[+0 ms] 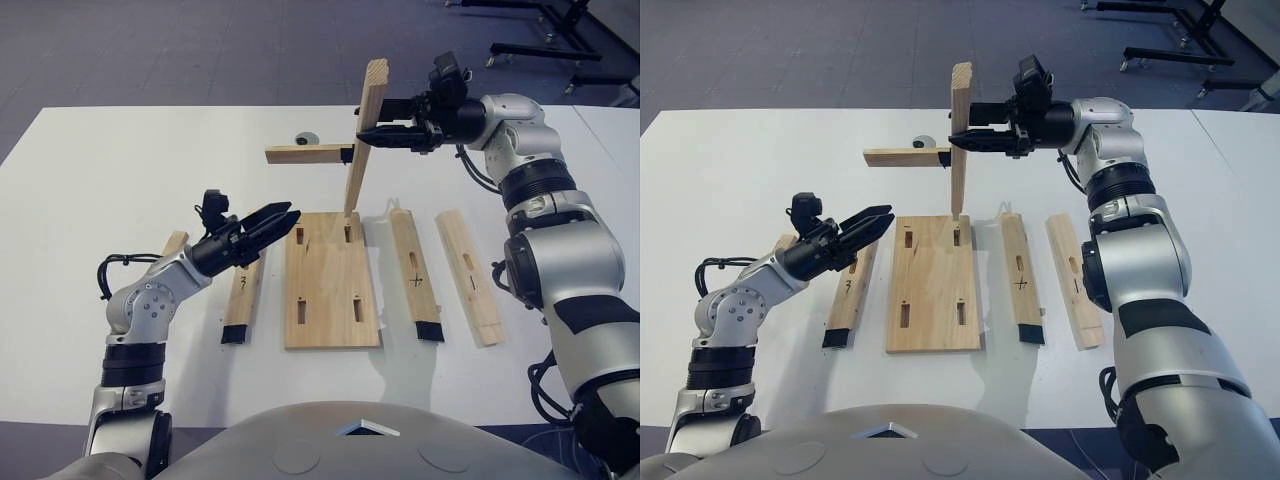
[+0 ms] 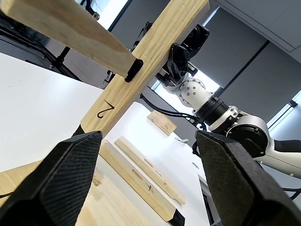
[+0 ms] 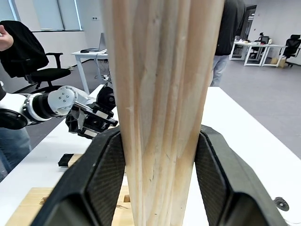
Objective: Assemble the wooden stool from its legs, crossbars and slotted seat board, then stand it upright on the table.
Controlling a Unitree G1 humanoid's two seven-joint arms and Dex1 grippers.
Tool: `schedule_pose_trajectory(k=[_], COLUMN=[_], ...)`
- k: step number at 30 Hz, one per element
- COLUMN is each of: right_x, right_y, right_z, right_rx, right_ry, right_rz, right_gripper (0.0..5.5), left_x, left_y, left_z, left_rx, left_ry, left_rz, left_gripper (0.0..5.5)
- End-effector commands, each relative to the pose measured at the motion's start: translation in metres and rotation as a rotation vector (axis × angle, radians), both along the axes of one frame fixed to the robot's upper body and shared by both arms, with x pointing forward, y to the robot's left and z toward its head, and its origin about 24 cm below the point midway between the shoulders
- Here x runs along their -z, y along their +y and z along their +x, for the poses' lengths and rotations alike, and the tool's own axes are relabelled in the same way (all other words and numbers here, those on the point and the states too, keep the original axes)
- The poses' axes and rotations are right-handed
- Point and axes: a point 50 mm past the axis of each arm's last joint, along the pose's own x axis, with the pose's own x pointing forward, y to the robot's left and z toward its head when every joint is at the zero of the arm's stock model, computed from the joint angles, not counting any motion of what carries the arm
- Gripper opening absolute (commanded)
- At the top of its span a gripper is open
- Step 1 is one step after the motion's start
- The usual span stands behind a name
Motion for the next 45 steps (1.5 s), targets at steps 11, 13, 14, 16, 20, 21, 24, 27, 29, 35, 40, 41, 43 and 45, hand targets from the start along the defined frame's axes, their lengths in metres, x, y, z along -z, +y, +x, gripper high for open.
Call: schedule_pose_trajectory(k=[11,13,14,16,20,21,24,27,29,35,40,41,43,45], right_x=[0.013,0.015,0.015,0.015,0.016,0.016,0.018,0.016,0.017,0.022,0.03,0.032,0.037,0.043], right_y=[-0.001,-0.001,-0.001,0.0,-0.001,0.0,0.001,0.003,0.003,0.002,0.0,-0.001,-0.002,-0.003], right_z=[-0.008,-0.009,-0.009,-0.009,-0.01,-0.01,-0.011,-0.011,-0.012,-0.012,-0.014,-0.014,-0.015,-0.017], right_rx=[-0.041,-0.047,-0.05,-0.055,-0.058,-0.06,-0.067,-0.073,-0.075,-0.071,-0.058,-0.057,-0.052,-0.046], right_ry=[0.042,0.051,0.056,0.058,0.072,0.075,0.077,0.074,0.078,0.083,0.1,0.103,0.112,0.12], right_rz=[-0.023,-0.022,-0.016,-0.015,-0.004,0.0,0.009,0.015,0.015,0.016,0.008,0.0,-0.011,-0.025], right_gripper=[2.08,2.08,2.08,2.08,2.08,2.08,2.08,2.08,2.08,2.08,2.08,2.08,2.08,2.08], left_x=[-0.003,-0.003,-0.003,-0.002,-0.003,-0.003,-0.003,-0.002,-0.002,-0.003,-0.004,-0.004,-0.004,-0.004], left_y=[0.003,0.003,0.003,0.003,0.003,0.004,0.003,0.004,0.004,0.006,0.007,0.007,0.007,0.007], left_z=[0.004,0.004,0.004,0.003,0.004,0.003,0.003,0.003,0.004,0.003,0.004,0.004,0.003,0.003], left_rx=[0.03,0.029,0.029,0.03,0.029,0.028,0.026,0.019,0.017,0.018,0.023,0.024,0.029,0.033], left_ry=[-0.007,-0.005,-0.004,-0.004,-0.004,-0.004,-0.004,-0.005,-0.007,-0.005,-0.005,-0.005,-0.004,-0.004], left_rz=[0.035,0.034,0.033,0.033,0.034,0.034,0.033,0.03,0.03,0.033,0.037,0.037,0.04,0.042], left_gripper=[3.62,3.62,3.62,3.62,3.62,3.62,3.62,3.62,3.62,3.62,3.62,3.62,3.62,3.62])
